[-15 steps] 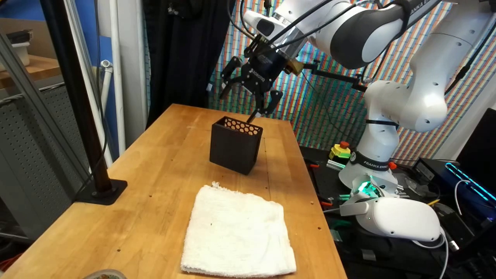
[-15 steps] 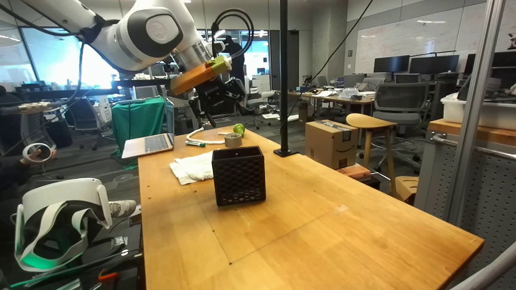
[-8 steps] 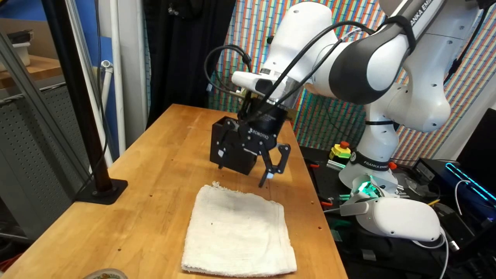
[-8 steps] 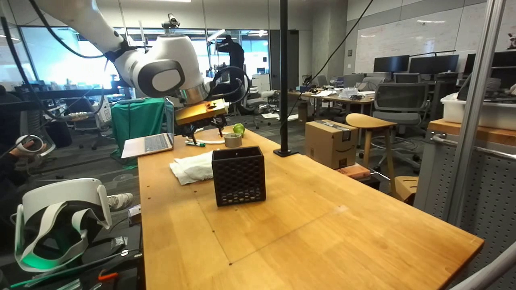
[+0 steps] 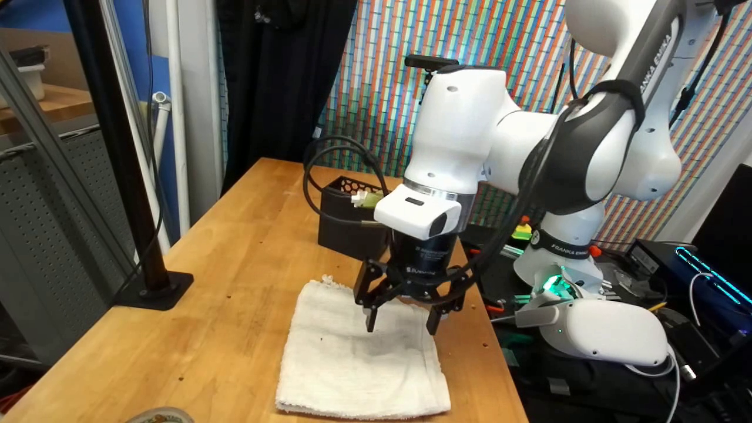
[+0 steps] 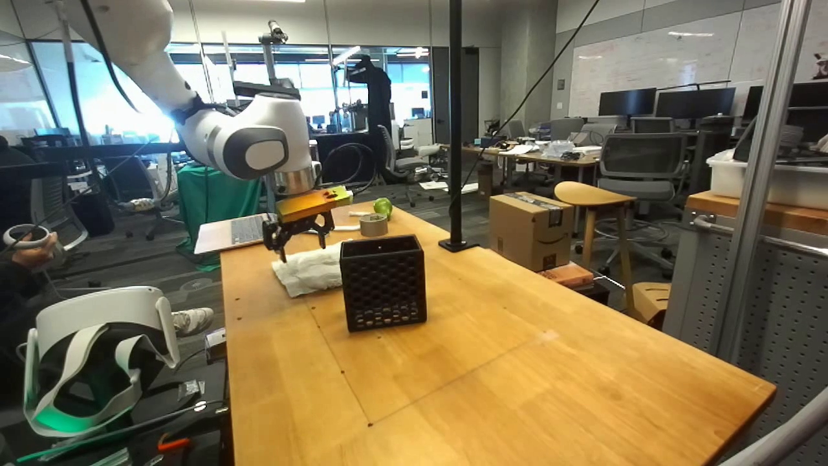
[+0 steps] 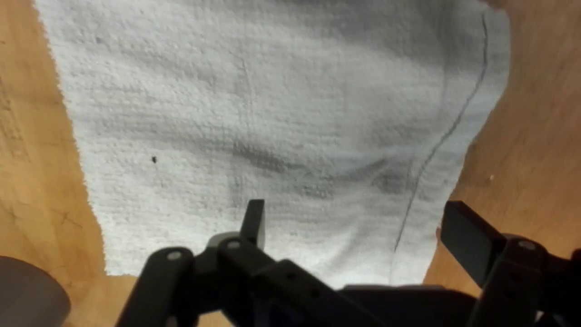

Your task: Place the towel inside the black basket

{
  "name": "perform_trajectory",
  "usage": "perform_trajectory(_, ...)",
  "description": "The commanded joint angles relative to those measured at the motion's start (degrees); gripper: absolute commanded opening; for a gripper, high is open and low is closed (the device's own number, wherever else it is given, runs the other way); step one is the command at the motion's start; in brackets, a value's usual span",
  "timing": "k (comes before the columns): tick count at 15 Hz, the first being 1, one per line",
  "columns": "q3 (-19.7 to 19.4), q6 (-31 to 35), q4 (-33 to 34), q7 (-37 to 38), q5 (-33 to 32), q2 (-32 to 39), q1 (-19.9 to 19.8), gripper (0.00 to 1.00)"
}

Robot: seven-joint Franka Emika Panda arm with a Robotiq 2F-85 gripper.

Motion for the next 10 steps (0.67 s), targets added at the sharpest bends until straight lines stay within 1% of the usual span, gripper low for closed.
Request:
perform_trajectory(1,0.3,2.6,-0.1,3.4,-15.7,1.4,-2.5,1.00)
perform_trajectory(3,0.5,2.5,1.0,4.9,-20.9,2.7,-3.6,1.00)
perform_trajectory(4,0.8,2.1,1.6,5.1,-22.2,3.2,-4.0,1.00)
perform_trajectory(7,2.2,0.4,3.7,3.6,-21.7,5.9,-4.9,1.00)
perform_trajectory(10,3.2,0.3,5.6,4.3,-22.8,7.6,-4.5,1.00)
